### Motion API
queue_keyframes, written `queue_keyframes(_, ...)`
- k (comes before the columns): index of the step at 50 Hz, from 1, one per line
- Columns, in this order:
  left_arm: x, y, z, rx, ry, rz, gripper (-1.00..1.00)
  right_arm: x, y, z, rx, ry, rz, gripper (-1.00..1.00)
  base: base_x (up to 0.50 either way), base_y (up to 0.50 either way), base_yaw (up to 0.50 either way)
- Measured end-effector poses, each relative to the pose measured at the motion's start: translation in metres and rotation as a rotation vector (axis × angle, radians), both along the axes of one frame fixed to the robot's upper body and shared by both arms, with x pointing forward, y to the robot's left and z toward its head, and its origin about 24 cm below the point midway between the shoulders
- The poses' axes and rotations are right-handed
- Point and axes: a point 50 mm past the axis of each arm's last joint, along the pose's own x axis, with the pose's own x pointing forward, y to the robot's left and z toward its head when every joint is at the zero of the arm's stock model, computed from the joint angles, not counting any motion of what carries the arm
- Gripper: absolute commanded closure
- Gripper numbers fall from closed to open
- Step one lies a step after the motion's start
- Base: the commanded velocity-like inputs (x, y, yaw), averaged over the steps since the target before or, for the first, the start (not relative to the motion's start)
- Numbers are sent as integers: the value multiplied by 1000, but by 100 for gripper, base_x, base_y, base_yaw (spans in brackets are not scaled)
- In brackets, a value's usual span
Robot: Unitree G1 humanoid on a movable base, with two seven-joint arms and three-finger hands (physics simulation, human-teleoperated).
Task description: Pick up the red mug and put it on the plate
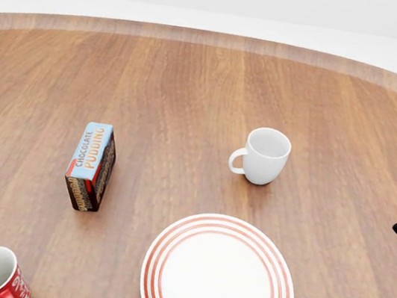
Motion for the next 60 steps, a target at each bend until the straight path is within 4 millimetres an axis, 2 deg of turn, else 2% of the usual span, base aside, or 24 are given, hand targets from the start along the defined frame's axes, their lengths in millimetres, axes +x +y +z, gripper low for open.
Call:
queue_keyframes(7,1,-1,1,-1,-4,-2,-100,0,0,0,0,-1,1,-100,35,0,0)
queue_keyframes(17,0,-1,1,0,-4,-2,-100,0,0,-1,0,4,0,-100,0,5,0)
queue_keyframes(46,0,-1,1,2,-6,1,-100,-1,2,-1,-11,6,4,-100,2,48,0)
queue_keyframes(55,-1,0,2,5,-7,2,-100,0,7,-1,-21,5,31,-100,0,0,0)
queue_keyframes(60,-1,-1,2,5,-8,1,-100,3,20,0,-54,10,85,-100,0,0,0)
